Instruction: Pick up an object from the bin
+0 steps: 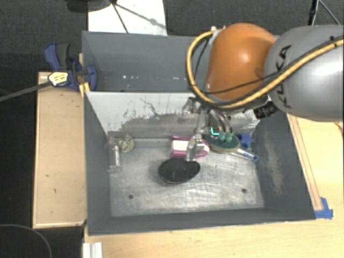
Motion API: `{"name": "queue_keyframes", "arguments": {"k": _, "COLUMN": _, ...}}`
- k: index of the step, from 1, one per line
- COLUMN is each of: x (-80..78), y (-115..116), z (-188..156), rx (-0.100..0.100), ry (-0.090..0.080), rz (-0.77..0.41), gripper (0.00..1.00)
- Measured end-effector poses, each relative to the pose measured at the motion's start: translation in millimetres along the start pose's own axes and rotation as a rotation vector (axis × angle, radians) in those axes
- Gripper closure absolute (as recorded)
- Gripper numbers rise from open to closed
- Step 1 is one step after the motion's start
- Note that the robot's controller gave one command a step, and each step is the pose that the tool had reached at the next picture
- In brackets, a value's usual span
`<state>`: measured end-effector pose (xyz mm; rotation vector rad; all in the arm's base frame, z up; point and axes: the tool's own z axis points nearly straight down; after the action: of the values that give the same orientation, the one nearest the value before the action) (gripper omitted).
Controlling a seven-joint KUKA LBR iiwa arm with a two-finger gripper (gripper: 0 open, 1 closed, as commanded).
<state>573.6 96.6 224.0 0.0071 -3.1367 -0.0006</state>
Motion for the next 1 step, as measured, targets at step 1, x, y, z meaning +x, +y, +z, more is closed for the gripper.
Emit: {"name": "queue_keyframes", "arguments": {"k": 1, "x": 11.7, "y": -15.6, "z": 150.3, "rx": -0.002, "ry": -0.019, "rz": -0.286, "gripper": 0.0}}
